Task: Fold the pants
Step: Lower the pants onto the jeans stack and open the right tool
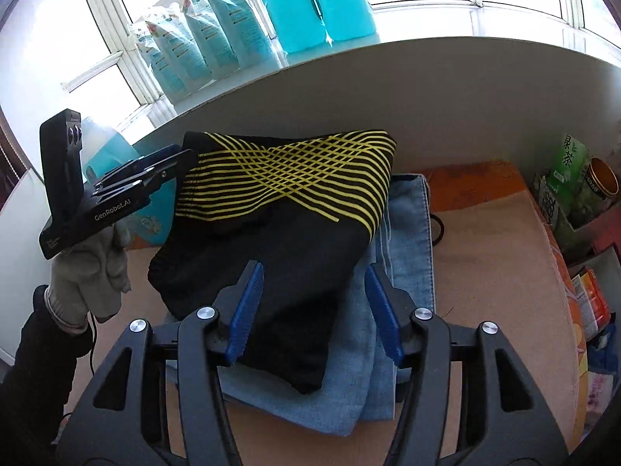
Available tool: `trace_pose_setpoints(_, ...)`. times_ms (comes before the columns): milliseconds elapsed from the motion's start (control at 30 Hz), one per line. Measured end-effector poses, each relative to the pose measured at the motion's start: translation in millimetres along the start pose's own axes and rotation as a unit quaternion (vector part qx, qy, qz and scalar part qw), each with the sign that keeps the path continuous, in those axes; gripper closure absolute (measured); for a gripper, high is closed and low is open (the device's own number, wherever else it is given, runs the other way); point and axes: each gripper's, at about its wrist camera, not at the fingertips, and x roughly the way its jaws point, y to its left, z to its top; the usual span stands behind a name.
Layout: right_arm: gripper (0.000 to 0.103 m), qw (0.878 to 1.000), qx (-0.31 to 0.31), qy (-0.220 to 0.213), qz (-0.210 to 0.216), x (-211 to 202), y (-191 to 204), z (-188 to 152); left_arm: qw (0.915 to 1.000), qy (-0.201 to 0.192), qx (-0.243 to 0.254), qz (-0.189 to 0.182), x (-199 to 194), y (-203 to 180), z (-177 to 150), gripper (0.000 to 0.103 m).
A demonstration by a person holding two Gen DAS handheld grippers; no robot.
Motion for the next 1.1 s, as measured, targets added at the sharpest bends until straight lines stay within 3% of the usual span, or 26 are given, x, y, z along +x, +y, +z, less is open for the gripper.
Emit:
trace_pose_setpoints(200,0.046,0.999,-0.001,0.031,-0.014,16,3,-28,0.9999,0.000,-0.009,0.012,-19,14,0,0.044)
trace_pose_setpoints(433,0.046,0.998,0.042,0.042,0.019,23,-8,-34,0.9991,0.042,-0.012,-0.004,-39,27,-36,0.044)
trace_pose_setpoints(500,0.052,0.998,0.042,0.044,0.023,22,-6,-34,0.9982,0.057,-0.016,-0.011,-41,30,-51,0.044)
trace_pose_setpoints(567,0.068,0.998,0.039,0.045,0.025,21,-1,-34,0.9967,0.071,-0.033,-0.024,-41,36,-62,0.044)
trace_pose_setpoints(600,0.069,0.998,0.035,0.042,0.019,21,2,-33,0.9950,0.080,-0.047,-0.036,-39,39,-67,0.044)
trace_pose_setpoints(667,0.082,0.999,0.029,0.036,0.016,19,7,-30,0.9900,0.100,-0.082,-0.057,-34,46,-74,0.044)
trace_pose_setpoints(733,0.088,0.999,0.030,0.027,0.013,17,10,-27,0.9835,0.120,-0.111,-0.077,-27,48,-79,0.044)
trace_pose_setpoints(833,0.091,0.999,0.028,0.016,0.012,10,14,-22,0.9778,0.138,-0.126,-0.095,-18,43,-86,0.043)
trace_pose_setpoints(933,0.091,0.999,0.031,0.005,0.015,1,15,-19,0.9759,0.148,-0.134,-0.088,-12,45,-90,0.034)
trace_pose_setpoints(1033,0.093,0.999,0.033,-0.005,0.002,-5,12,-16,0.9669,0.161,-0.167,-0.107,-8,52,-97,0.033)
trace_pose_setpoints(1100,0.093,0.999,0.040,-0.004,0.001,-7,5,-16,0.9673,0.160,-0.162,-0.113,-11,50,-99,0.031)
